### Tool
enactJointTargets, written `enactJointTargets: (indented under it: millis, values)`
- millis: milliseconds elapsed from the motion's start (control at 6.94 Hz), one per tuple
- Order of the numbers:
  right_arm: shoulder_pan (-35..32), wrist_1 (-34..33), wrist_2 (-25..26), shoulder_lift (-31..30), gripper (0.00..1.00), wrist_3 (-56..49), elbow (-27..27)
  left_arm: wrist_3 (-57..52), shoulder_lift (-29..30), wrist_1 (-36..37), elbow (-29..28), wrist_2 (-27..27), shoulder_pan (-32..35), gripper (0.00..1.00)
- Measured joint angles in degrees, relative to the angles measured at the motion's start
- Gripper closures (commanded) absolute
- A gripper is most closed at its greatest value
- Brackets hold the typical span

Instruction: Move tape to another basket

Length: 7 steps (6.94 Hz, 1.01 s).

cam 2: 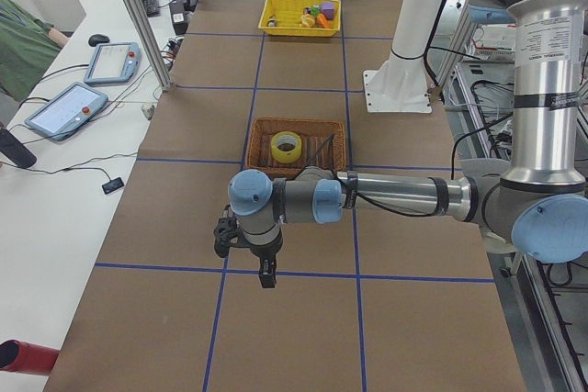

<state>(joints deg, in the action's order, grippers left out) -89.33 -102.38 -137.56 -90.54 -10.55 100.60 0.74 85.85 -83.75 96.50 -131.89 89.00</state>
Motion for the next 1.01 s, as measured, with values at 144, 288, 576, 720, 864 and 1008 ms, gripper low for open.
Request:
enactJointTargets:
  millis: [144,288,576,720,864,1008]
  values:
    - [-0.01,0.04,0.13,-0.09,0.0,-0.02,-0.1,-0.07,-0.03,-0.01,-0.36,-0.02,0.06,0.01]
    - [0.0,0.06,0.33,-0.18,0.0,-0.06,-0.29,-0.11,-0.05,-0.01,-0.58,-0.05,0.12,0.02]
    - [0.03,0.07,0.5,-0.2,0.0,-0.09,-0.7,-0.13,-0.06,-0.01,-0.68,-0.11,0.36,0.02]
    - [0.03,0.07,0.53,-0.06,0.0,-0.09,-0.95,-0.13,-0.06,-0.01,-0.68,-0.1,0.48,0.02]
    - [0.03,0.07,0.5,0.16,0.0,-0.09,-1.13,-0.13,-0.06,-0.01,-0.65,-0.06,0.52,0.02]
    - [0.03,0.07,0.4,0.31,0.0,-0.09,-1.17,-0.13,-0.06,-0.01,-0.64,-0.04,0.55,0.02]
